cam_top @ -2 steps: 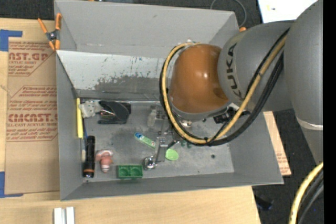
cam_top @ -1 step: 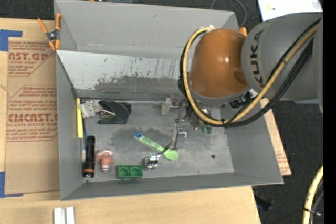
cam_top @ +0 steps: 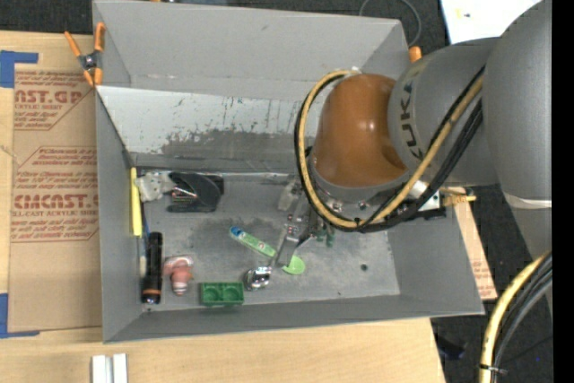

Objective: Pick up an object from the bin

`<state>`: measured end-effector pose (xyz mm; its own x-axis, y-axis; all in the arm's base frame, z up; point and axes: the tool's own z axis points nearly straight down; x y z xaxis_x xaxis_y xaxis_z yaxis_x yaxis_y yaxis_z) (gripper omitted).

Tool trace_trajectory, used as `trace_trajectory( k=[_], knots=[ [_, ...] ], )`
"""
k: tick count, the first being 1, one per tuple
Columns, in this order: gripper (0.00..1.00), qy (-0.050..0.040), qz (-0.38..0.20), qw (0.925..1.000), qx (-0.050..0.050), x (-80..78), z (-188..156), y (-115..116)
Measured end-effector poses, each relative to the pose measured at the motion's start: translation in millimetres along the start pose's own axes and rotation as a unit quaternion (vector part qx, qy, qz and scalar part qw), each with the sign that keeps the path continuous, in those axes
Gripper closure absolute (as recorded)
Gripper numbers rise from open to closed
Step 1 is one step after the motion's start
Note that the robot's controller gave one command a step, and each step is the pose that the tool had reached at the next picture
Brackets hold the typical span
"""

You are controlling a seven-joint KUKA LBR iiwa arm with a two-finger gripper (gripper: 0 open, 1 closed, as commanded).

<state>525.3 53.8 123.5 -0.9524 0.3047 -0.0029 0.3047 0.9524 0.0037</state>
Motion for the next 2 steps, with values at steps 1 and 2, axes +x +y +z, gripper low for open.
trace_trajectory(
  k=[1, 2],
  knots=[
    [0.00, -0.0074, 0.000, 1.0000, -0.003, -12.3, 57, 14],
    [1.00, -0.0028, 0.034, 0.9994, -0.003, 17.8, 53, 30]
  ],
)
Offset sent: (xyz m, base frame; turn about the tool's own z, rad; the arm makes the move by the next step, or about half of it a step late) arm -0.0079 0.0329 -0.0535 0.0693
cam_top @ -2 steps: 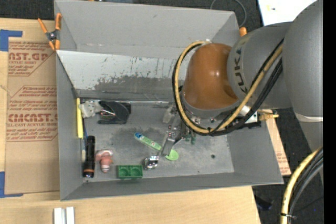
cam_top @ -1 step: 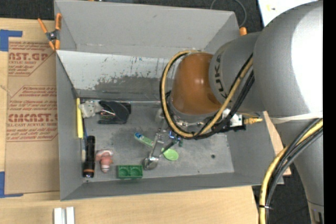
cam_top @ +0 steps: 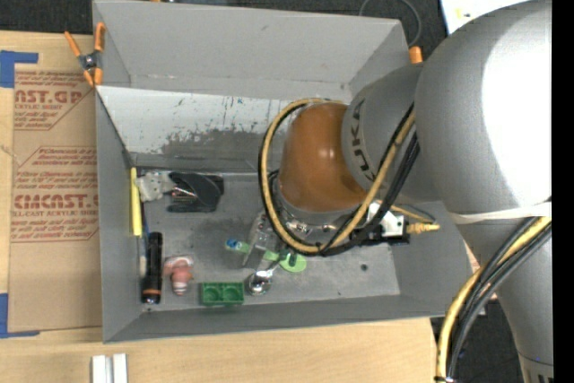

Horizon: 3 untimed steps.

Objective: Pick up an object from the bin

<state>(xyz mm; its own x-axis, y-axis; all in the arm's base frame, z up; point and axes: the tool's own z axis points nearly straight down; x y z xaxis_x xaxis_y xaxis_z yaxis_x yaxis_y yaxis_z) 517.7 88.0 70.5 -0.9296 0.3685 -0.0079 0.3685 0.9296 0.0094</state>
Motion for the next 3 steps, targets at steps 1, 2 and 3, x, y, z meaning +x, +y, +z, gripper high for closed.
trace_trajectory(
  k=[1, 2, 3],
  knots=[
    [1.00, 0.0000, 0.000, 1.0000, 0.000, 0.0, 0, 0],
    [1.00, 0.0051, 0.000, 1.0000, 0.003, 2.8, -24, -2],
    [1.00, 0.0006, 0.000, 1.0000, 0.000, -0.1, -50, 0]
  ],
)
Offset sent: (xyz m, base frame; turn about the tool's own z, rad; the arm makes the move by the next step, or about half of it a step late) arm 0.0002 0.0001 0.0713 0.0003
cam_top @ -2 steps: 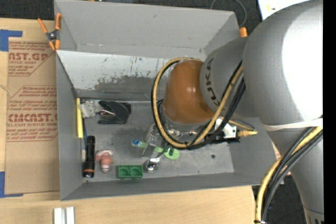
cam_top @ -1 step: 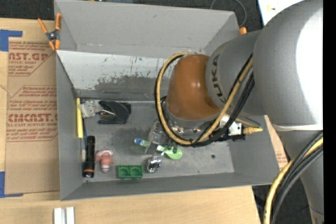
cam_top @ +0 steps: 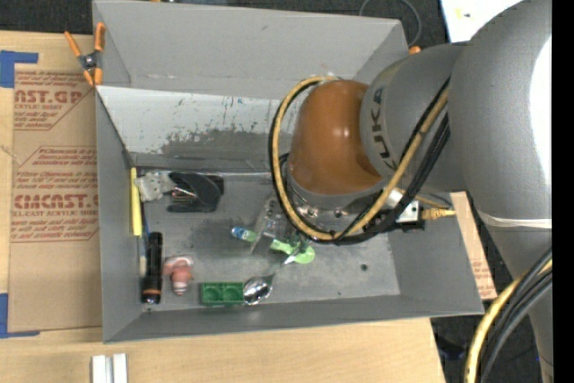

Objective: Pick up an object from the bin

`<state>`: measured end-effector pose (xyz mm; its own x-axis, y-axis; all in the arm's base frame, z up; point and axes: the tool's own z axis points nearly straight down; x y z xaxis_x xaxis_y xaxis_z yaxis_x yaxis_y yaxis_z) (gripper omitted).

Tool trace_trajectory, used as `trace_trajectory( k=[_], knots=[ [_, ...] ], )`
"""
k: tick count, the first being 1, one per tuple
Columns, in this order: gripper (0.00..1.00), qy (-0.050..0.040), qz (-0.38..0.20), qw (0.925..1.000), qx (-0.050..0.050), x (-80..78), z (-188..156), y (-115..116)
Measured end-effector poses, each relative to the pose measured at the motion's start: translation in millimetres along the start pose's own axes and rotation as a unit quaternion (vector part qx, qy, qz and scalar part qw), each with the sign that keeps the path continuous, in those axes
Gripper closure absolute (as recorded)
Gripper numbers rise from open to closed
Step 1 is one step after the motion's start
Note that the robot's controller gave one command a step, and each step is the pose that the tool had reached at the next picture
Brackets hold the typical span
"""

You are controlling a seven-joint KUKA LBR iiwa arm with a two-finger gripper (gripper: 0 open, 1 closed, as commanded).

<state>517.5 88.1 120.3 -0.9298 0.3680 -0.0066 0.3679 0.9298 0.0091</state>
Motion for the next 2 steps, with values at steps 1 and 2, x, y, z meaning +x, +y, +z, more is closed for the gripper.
trace_trajectory(
  k=[1, 2],
  knots=[
    [1.00, 0.0029, 0.000, 1.0000, 0.002, 1.6, -13, -1],
    [1.00, 0.0010, 0.000, 1.0000, 0.000, 0.4, -36, 0]
  ],
)
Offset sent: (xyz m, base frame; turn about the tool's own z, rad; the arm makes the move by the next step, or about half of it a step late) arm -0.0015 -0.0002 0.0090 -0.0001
